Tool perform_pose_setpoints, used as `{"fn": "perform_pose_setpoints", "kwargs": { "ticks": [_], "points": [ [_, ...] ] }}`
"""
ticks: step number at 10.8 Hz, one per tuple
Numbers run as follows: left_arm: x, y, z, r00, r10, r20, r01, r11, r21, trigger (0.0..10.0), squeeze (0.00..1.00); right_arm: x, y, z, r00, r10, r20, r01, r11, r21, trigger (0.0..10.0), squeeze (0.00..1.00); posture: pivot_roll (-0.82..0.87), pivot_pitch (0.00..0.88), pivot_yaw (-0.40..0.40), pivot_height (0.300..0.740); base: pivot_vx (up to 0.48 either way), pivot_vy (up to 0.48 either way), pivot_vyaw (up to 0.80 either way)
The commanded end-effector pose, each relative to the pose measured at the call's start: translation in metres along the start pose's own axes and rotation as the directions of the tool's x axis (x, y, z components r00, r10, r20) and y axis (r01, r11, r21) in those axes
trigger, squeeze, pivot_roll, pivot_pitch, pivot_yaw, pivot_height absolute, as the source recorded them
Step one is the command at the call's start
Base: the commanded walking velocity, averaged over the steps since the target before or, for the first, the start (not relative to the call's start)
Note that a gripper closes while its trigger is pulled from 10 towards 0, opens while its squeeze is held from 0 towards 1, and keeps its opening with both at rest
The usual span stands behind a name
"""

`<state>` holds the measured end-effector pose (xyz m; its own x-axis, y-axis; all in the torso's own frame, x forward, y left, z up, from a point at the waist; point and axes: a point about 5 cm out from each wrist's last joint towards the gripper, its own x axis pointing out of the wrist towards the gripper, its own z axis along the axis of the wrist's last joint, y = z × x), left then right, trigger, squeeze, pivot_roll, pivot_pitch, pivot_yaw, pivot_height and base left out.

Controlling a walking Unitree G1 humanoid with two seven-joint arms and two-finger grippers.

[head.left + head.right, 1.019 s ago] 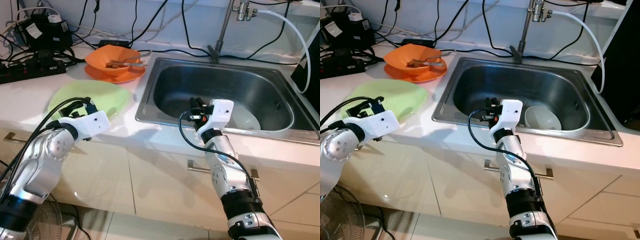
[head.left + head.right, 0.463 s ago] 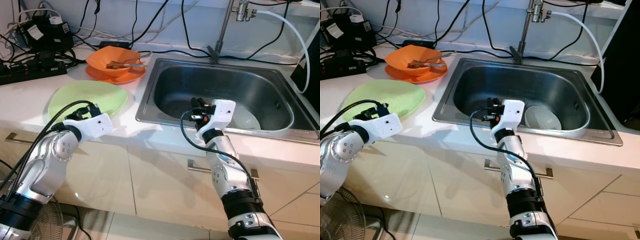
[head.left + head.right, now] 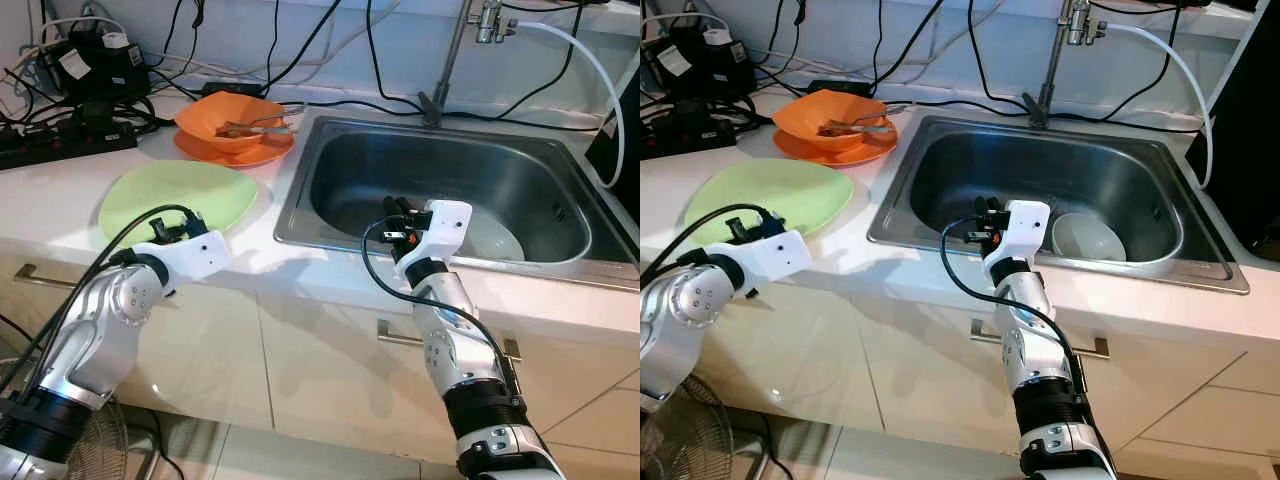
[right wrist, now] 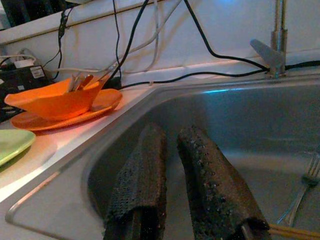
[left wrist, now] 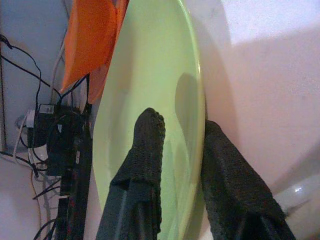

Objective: Kitchen organization

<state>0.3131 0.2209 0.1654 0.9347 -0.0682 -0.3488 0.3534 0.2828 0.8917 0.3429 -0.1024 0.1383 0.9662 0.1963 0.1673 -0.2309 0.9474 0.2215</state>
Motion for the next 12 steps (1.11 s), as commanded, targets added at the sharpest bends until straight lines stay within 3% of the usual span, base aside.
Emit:
{"fn": "perform_pose_setpoints", "kwargs": {
  "ticks": [1,6,10,11,12],
  "points": [
    [0.003,-0.023,-0.013,0.991,-0.111,-0.070,0.110,0.994,-0.017,0.0,0.00,0.004,-0.001,0.005,1.000,-0.002,0.009,0.002,1.000,0.004,10.0,0.00,0.23,0.008,-0.028,0.740,0.000,0.000,0.00],
    [0.002,-0.021,-0.010,0.993,-0.099,-0.071,0.097,0.995,-0.031,0.0,0.00,0.005,-0.002,0.005,1.000,-0.001,0.007,0.001,1.000,0.004,10.0,0.00,0.24,0.011,-0.035,0.740,0.000,0.000,0.00],
    [0.000,-0.008,-0.010,0.992,0.016,-0.122,-0.024,0.997,-0.068,0.0,0.00,0.005,-0.001,0.005,1.000,0.007,0.003,-0.007,1.000,0.005,10.0,0.00,0.25,0.014,-0.045,0.740,0.000,0.000,0.00],
    [0.000,-0.003,-0.010,0.989,0.057,-0.140,-0.066,0.996,-0.060,3.2,0.00,0.006,0.000,0.005,1.000,0.009,0.003,-0.009,1.000,0.005,10.0,0.00,0.25,0.015,-0.048,0.740,0.000,0.000,0.00],
    [-0.001,0.006,-0.010,0.979,0.119,-0.163,-0.131,0.990,-0.059,10.0,0.00,0.006,-0.001,0.005,1.000,0.011,0.001,-0.011,1.000,0.005,10.0,0.00,0.25,0.015,-0.051,0.740,0.000,0.000,0.00]
  ]
}}
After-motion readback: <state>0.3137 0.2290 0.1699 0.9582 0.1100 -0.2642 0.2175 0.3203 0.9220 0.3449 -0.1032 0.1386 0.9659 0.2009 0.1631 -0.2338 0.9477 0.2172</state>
